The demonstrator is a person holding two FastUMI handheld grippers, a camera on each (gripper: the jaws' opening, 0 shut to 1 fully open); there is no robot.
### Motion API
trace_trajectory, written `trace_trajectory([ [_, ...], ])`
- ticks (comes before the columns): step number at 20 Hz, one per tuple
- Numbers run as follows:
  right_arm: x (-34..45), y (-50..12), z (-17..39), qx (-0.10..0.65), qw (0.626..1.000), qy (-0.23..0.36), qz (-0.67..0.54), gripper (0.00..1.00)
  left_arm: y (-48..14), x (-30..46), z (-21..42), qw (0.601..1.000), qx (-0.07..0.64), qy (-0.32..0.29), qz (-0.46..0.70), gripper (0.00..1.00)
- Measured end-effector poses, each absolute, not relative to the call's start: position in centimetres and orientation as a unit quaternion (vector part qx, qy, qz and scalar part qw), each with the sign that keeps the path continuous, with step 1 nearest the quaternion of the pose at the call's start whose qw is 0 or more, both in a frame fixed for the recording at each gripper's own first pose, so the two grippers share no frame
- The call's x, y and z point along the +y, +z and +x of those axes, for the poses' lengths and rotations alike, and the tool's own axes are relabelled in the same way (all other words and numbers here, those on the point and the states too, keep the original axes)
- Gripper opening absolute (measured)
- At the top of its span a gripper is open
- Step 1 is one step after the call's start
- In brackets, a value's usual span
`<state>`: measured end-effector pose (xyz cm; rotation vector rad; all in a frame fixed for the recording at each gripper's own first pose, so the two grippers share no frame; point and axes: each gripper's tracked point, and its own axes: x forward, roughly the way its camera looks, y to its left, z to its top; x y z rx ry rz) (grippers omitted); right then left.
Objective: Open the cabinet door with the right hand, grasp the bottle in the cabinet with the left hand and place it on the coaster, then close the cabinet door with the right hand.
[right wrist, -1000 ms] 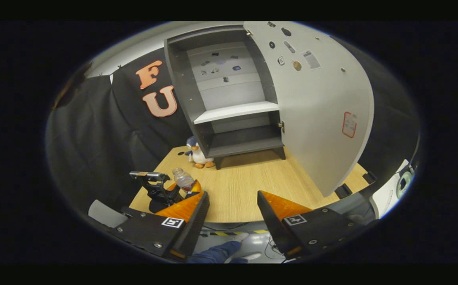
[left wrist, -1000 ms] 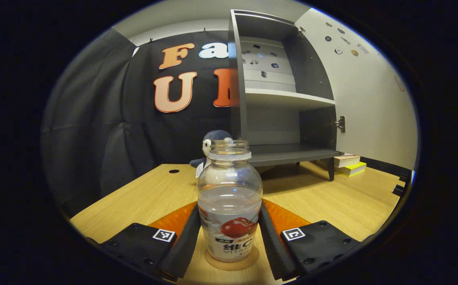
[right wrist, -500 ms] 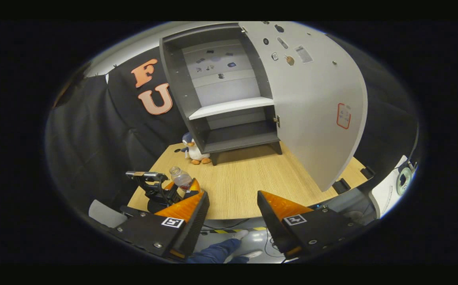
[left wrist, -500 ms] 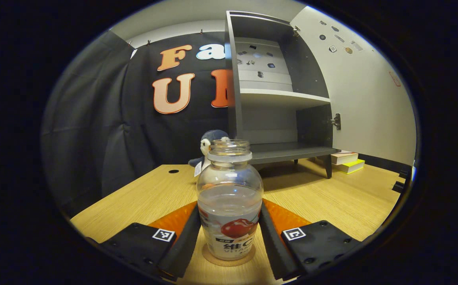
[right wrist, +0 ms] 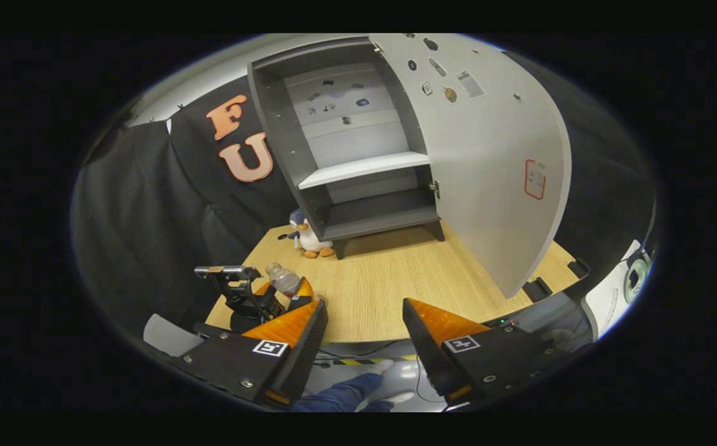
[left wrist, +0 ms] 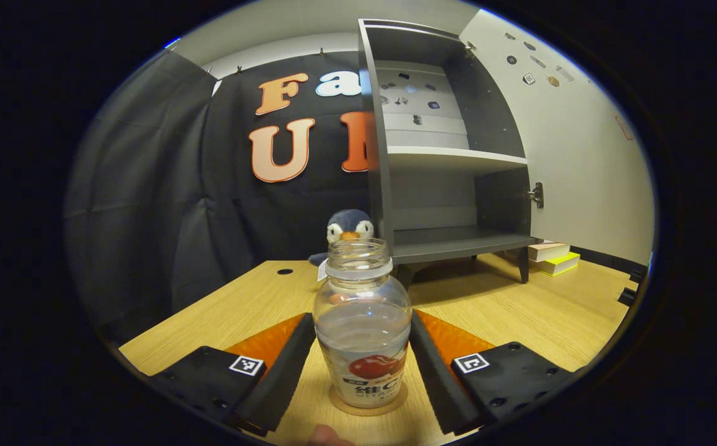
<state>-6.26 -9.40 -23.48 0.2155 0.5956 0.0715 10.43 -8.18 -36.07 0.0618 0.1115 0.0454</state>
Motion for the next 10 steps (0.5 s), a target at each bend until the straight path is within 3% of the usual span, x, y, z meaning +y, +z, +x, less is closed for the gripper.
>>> trace_trajectory([
  [10,-11.6,-18.5,-7.3,0.229,0.965,0.032,0.127,0.77,-29.4,-9.4,7.7,0.997,0.044,0.029,0.049,0.96],
])
